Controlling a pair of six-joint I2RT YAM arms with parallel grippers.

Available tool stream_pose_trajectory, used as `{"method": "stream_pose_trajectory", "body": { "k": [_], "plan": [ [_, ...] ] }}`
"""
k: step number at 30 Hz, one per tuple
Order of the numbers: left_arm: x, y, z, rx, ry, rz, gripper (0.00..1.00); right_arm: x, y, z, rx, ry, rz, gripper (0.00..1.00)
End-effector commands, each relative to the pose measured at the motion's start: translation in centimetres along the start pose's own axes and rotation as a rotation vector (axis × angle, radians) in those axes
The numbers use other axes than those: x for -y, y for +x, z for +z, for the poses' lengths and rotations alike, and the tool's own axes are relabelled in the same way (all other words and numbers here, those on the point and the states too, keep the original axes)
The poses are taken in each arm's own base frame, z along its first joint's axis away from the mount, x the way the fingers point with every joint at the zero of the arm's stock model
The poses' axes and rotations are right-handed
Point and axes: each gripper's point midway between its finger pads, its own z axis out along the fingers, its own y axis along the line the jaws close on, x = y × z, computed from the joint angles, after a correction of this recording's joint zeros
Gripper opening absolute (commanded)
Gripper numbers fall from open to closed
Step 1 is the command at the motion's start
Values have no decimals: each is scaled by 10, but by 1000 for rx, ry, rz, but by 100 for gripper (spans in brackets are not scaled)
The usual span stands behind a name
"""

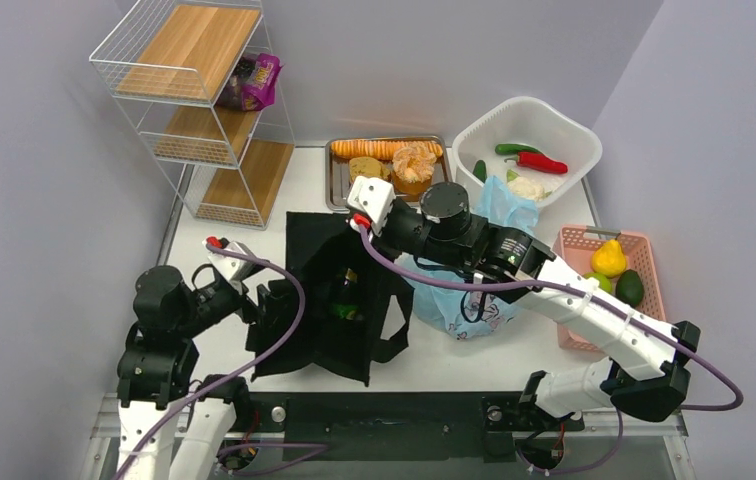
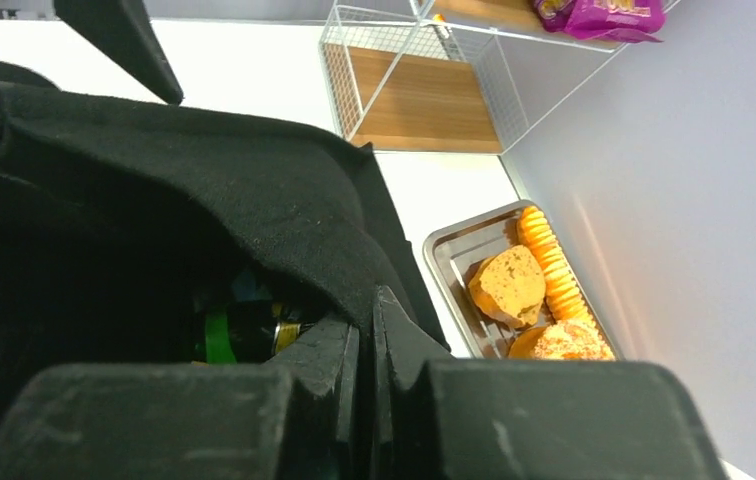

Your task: Untie the knot of the grocery bags and take out the mixed food

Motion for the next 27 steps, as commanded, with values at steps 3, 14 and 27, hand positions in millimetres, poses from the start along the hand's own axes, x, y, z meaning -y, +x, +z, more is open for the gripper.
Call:
{"method": "stream_pose_trajectory", "body": {
  "k": [3, 14, 27],
  "plan": [
    [7, -99, -19, 204, -16, -5, 78, 51, -85, -23, 226, 212, 54, 0],
    [80, -140, -38, 55, 453, -72, 66, 65, -28, 5, 4, 357, 258, 0],
    [74, -47, 64, -295, 266, -148, 41, 86, -22, 8, -33, 440, 435, 0]
  ]
}}
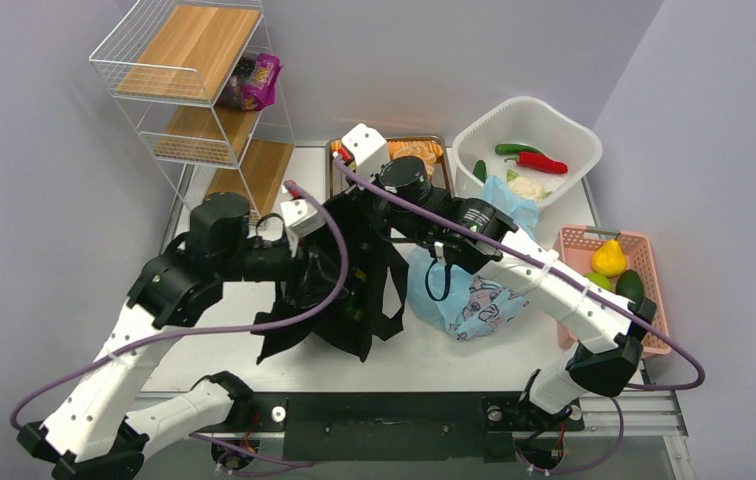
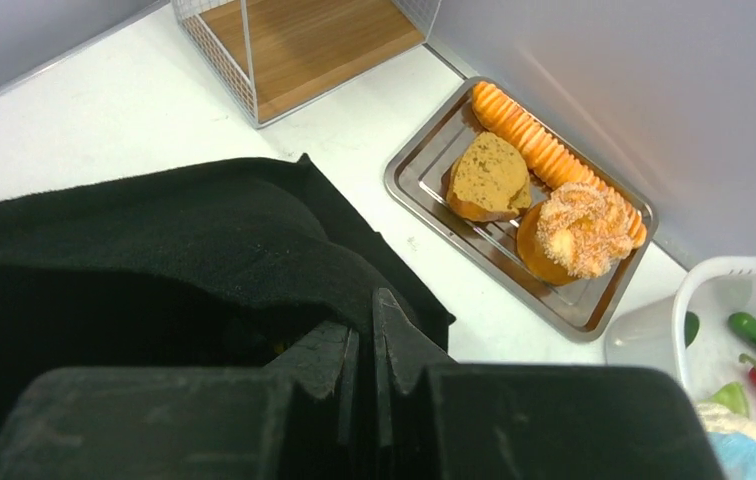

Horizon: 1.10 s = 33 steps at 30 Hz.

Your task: Untie the knot of the grocery bags and take out the mixed food

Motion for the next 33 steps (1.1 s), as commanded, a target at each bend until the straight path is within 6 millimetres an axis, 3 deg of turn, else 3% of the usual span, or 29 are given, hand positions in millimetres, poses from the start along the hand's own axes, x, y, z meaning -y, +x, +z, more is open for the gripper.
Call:
{"method": "stream_pose_trajectory", "body": {
  "k": [1, 5, 6, 8, 10, 14, 16, 20, 26, 28, 33],
  "plan": [
    [-80, 29, 13, -112, -350, -81, 40, 23, -50, -25, 153, 61, 164, 0],
    [-147, 56, 0, -181, -664, -9, 41, 18, -49, -34, 158, 22, 241, 0],
    [-170, 68, -14, -230, -794, 23, 41, 16, -49, -35, 159, 17, 264, 0],
    [-196, 84, -33, -304, -925, 55, 42, 17, -47, -37, 157, 22, 310, 0],
    [-201, 89, -36, -312, -901, 109, 45, 17, -40, -35, 140, 34, 371, 0],
    [-153, 91, 0, -275, -610, 319, 48, 15, -30, -24, 102, -8, 475, 0],
    [-147, 104, 12, -338, -581, 319, 45, 21, -28, -20, 92, -1, 524, 0],
    [-158, 132, 28, -451, -587, 201, 45, 30, -29, -19, 96, 3, 576, 0],
    [-183, 159, 61, -541, -649, -11, 53, 24, -20, -19, 74, -19, 593, 0],
    [-192, 162, 71, -551, -685, -63, 57, 23, -17, -19, 69, -21, 595, 0],
    [-198, 177, 98, -572, -714, -207, 78, 23, -12, -19, 63, -18, 593, 0]
  ]
}}
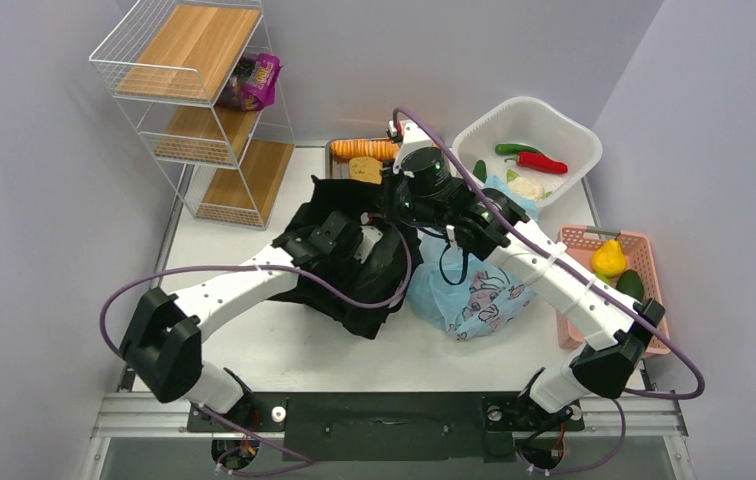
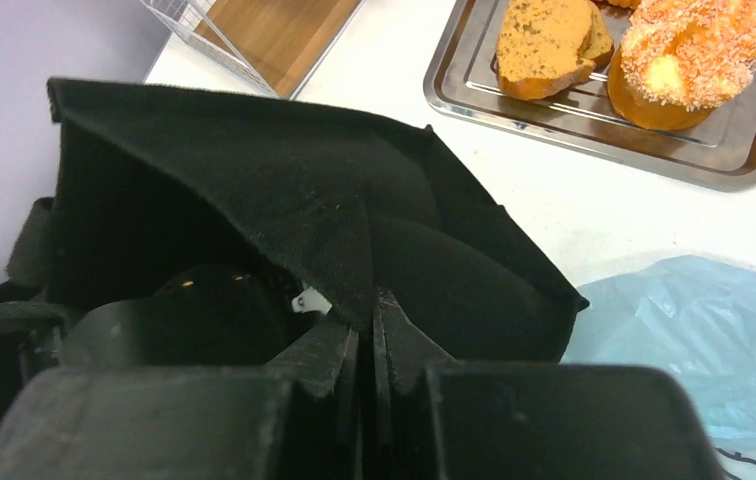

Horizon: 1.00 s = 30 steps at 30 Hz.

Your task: Untie the knot of the grocery bags and take out the mixed food

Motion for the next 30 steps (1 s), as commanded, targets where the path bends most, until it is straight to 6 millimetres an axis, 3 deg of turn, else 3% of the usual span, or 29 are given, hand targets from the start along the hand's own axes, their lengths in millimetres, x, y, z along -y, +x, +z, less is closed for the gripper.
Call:
{"method": "stream_pose_trajectory", "body": {
  "k": [1, 6, 11, 16, 18, 19, 20, 21, 22, 23, 25, 30],
  "plan": [
    [4, -22, 21, 7, -68, -153, 79, -25, -47, -32, 164, -123, 70, 0],
    [1, 6, 52, -127, -167, -173, 81, -16, -44, -31, 160, -104, 69, 0],
    [-2, 50, 84, -280, -200, -151, 82, -2, -35, -23, 130, -90, 70, 0],
    [-11, 77, 102, -381, -265, -122, 82, 26, -21, -9, 86, -59, 90, 0],
    [-16, 87, 105, -424, -289, -120, 80, 33, -17, -5, 71, -58, 94, 0],
    [-18, 89, 106, -435, -294, -119, 74, 36, -15, -3, 65, -57, 96, 0],
    [-19, 89, 106, -438, -292, -120, 69, 37, -14, -1, 60, -58, 93, 0],
    [-21, 89, 105, -439, -286, -130, 52, 40, -13, 1, 56, -57, 95, 0],
    [-18, 84, 103, -424, -253, -138, 42, 41, -12, 3, 51, -57, 93, 0],
    [-19, 79, 100, -411, -234, -146, 17, 43, -12, 4, 50, -57, 95, 0],
    [-12, 61, 89, -338, -165, -151, 0, 47, -12, 7, 43, -55, 102, 0],
    [9, -12, 32, 26, 9, -137, 0, 54, -16, 15, 41, -59, 133, 0]
  ]
}}
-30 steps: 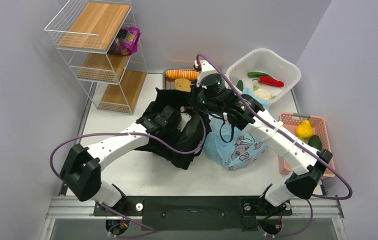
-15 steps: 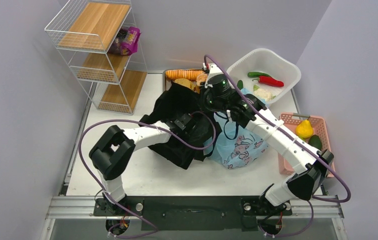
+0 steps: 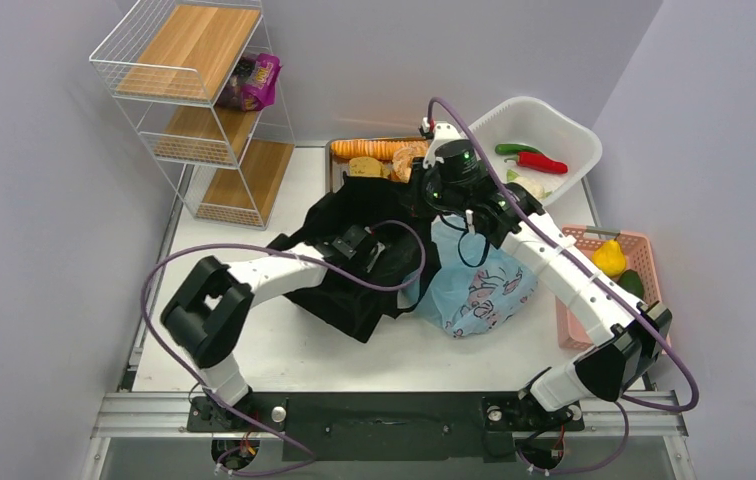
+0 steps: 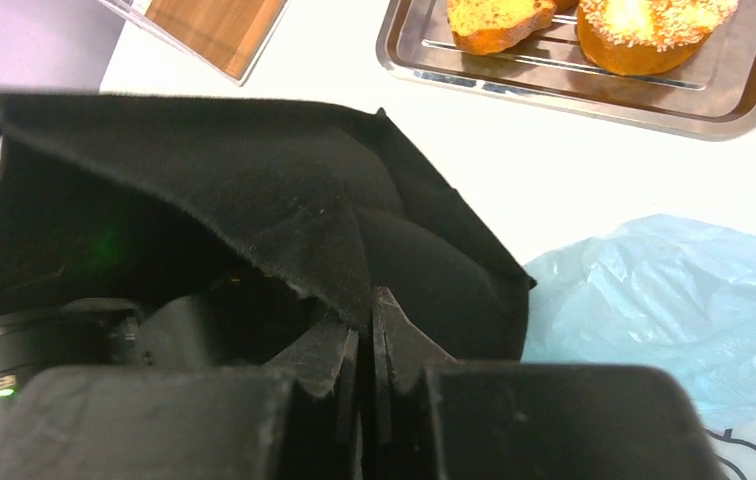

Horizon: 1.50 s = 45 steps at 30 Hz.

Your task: Untie the knot of the grocery bags and take out the mixed food

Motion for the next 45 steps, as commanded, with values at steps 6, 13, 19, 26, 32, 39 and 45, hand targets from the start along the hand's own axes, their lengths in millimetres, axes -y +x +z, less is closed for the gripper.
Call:
{"method": "stream_pose_trajectory", "body": {
  "k": [6, 13, 19, 26, 32, 39, 45],
  "plan": [
    [20, -65, -140, 623, 264, 108, 0, -22, -44, -3, 123, -133, 47, 0],
    [23, -80, -212, 897, 313, 200, 0, -30, -45, 1, 114, -182, 56, 2],
    [17, -90, -247, 1045, 286, 209, 0, -37, -55, -3, 125, -250, 63, 27],
    [3, -98, -263, 1129, 219, 163, 0, -54, -93, -35, 190, -434, 159, 66],
    [-11, -107, -284, 1211, 131, 166, 0, -67, -87, -53, 168, -538, 269, 75],
    [-22, -110, -318, 1277, 79, 172, 0, -67, -88, -50, 167, -529, 312, 75],
    [-35, -120, -351, 1354, 20, 126, 0, -69, -87, -48, 178, -531, 343, 75]
  ]
}}
